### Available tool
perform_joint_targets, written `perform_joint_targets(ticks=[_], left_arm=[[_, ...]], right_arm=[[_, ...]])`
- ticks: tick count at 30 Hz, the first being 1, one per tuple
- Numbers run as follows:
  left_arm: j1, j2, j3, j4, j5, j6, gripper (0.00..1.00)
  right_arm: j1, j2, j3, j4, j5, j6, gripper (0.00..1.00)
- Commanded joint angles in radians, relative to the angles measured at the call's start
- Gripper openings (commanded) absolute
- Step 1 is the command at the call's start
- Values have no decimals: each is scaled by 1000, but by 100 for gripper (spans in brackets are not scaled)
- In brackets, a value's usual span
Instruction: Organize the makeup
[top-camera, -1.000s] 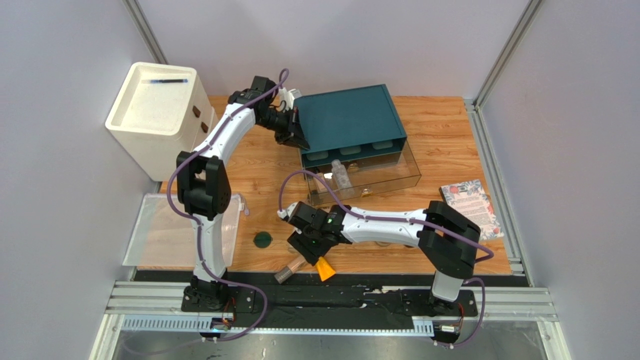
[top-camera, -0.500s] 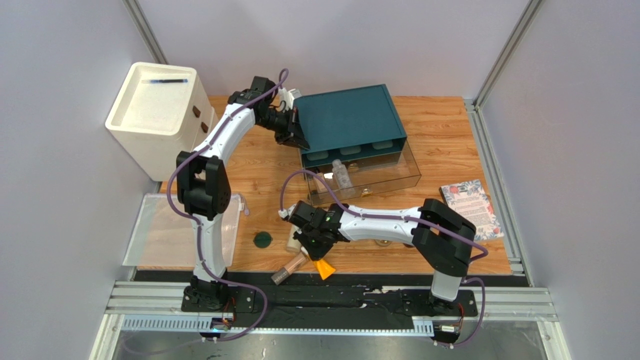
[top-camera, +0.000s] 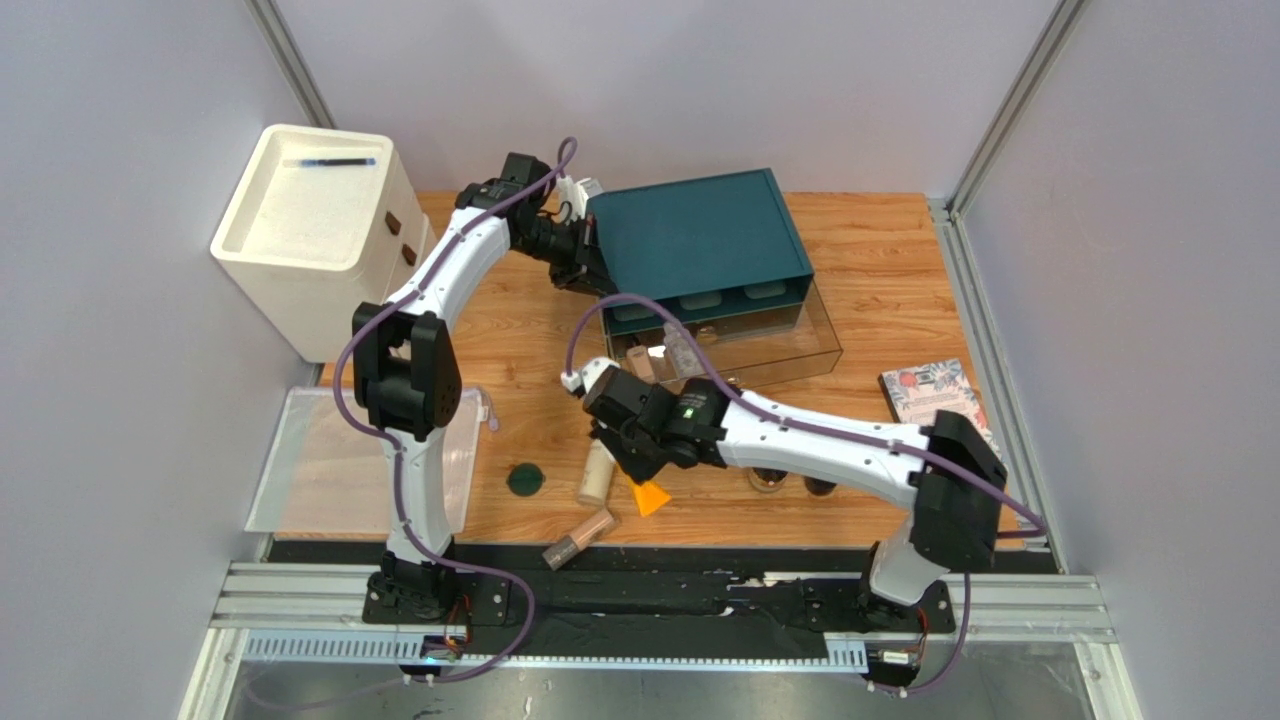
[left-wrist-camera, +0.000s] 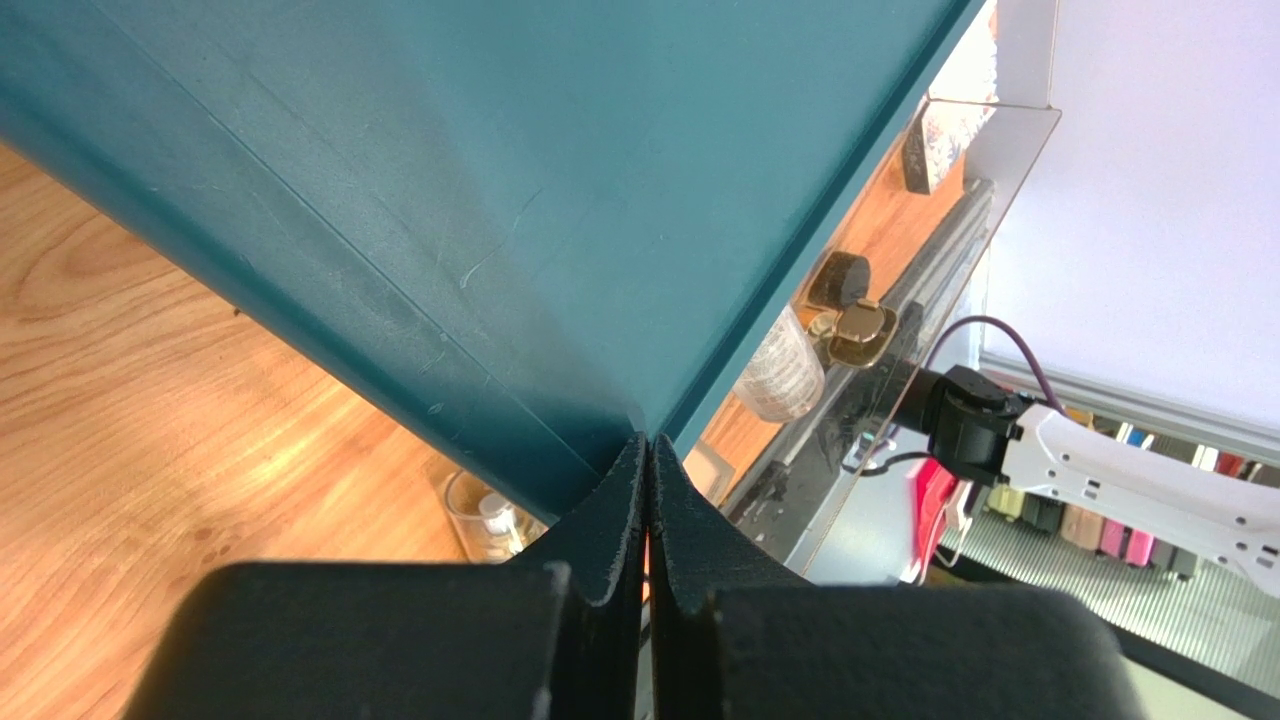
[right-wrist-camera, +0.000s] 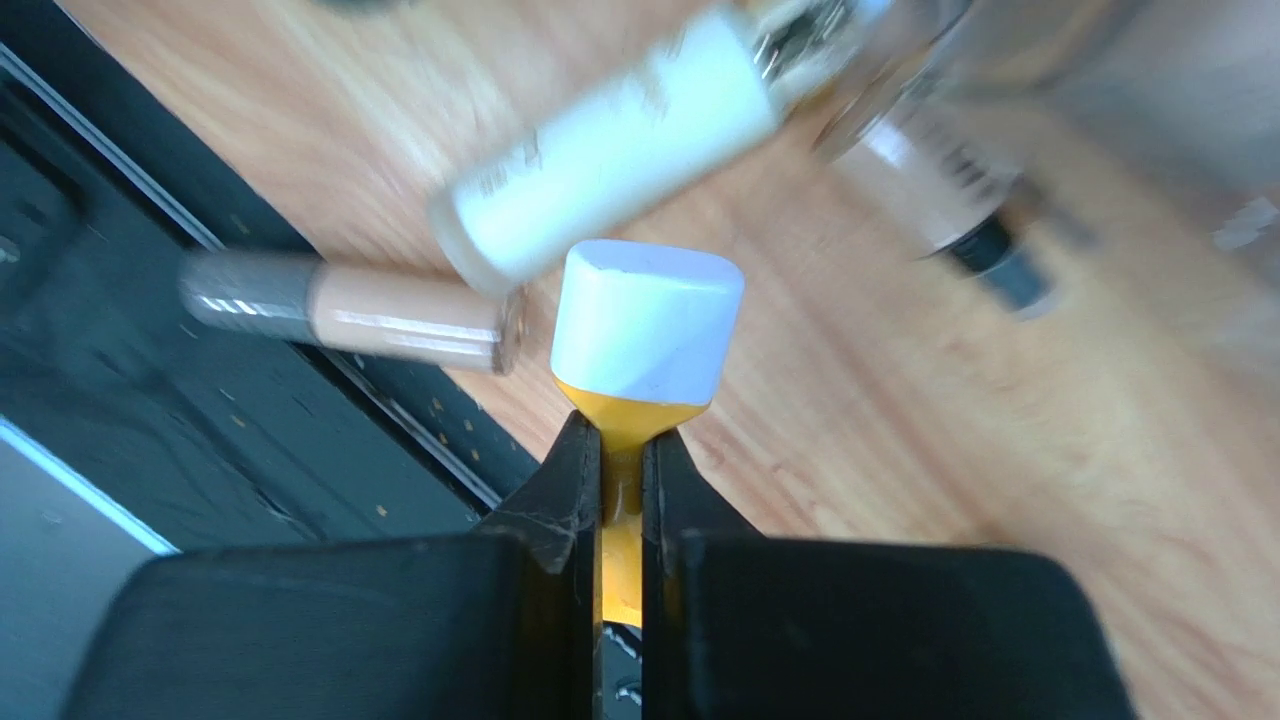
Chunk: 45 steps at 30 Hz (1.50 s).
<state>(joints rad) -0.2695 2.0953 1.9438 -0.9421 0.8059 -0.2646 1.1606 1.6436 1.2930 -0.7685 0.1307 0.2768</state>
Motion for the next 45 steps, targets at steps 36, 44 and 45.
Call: perform_joint_targets(ticks=[36,44,45], left_arm=[[-5,85,129,-210,-119,57,0],[-4,58,96,-227,-152,64,0],[-5,57,96,-230,-151,64,0]], right_arm=[[-270,-59,103,92,-210,-171,71],[-116,8,48,143,-318,-175,71],[-102,21,49,137,-327,-197,71]])
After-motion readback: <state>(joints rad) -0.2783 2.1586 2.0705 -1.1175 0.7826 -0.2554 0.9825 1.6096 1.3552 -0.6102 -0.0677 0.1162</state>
